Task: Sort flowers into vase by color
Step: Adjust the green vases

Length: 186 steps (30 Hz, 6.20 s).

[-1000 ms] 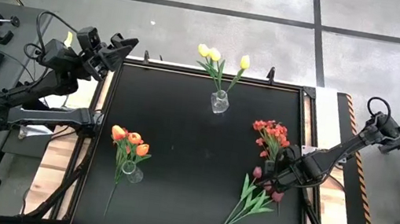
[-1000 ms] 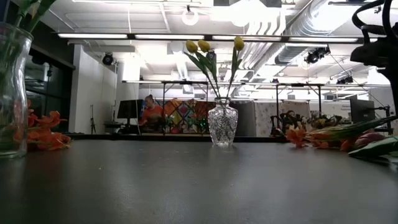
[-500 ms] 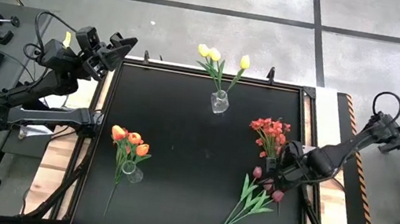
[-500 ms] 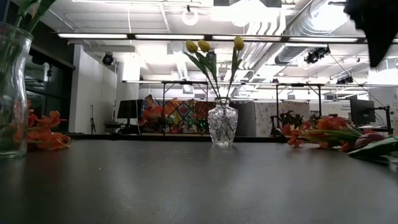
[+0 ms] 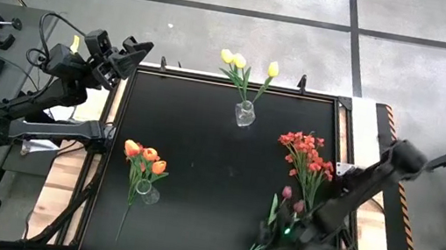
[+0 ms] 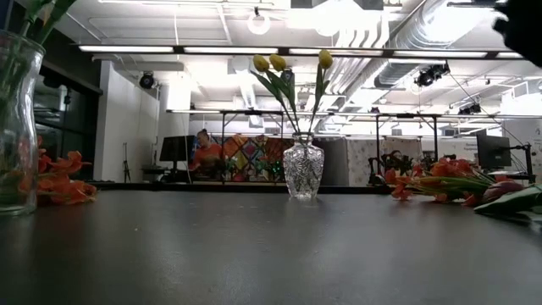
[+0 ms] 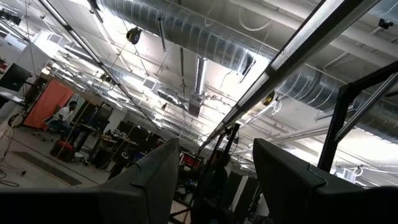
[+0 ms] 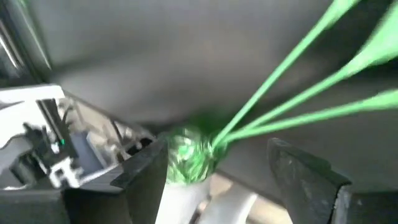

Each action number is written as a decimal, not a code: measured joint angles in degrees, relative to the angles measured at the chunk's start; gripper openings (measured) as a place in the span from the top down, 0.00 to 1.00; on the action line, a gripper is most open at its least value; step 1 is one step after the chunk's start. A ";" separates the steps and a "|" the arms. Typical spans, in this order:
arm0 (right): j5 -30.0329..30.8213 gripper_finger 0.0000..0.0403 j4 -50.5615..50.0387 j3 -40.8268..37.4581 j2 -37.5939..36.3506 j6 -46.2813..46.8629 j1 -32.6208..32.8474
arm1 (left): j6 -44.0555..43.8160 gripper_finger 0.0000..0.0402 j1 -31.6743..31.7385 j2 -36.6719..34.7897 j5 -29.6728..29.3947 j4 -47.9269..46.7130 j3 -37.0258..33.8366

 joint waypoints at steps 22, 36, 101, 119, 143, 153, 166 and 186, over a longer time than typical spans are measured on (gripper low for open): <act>-0.35 0.35 21.35 2.78 17.97 3.49 0.36 | -4.08 0.52 0.02 0.00 -1.25 -0.02 0.00; -1.32 0.35 19.75 2.78 17.93 3.52 -0.75 | -3.99 0.52 0.02 0.00 -1.31 -0.02 0.00; -8.45 0.74 14.71 2.73 14.78 3.38 -2.57 | -3.45 0.52 0.00 0.02 -1.31 -0.02 0.00; -7.86 0.95 14.52 2.75 14.78 1.96 -3.40 | -3.47 0.52 0.01 0.01 -1.31 0.00 0.00; -1.06 1.00 6.98 2.75 8.75 -3.54 -4.01 | -3.45 0.52 0.02 0.00 -1.44 0.07 0.00; 5.60 1.00 -9.18 2.75 -2.64 -17.24 -8.01 | -3.47 0.52 0.02 0.00 -1.57 0.20 0.00; 11.52 1.00 -27.27 14.89 -1.52 -51.36 -17.36 | -4.61 0.52 0.02 0.00 -4.42 0.50 0.00; 23.17 1.00 -39.62 26.03 16.02 -62.73 -17.79 | -5.04 0.52 0.02 0.00 -4.68 0.46 0.00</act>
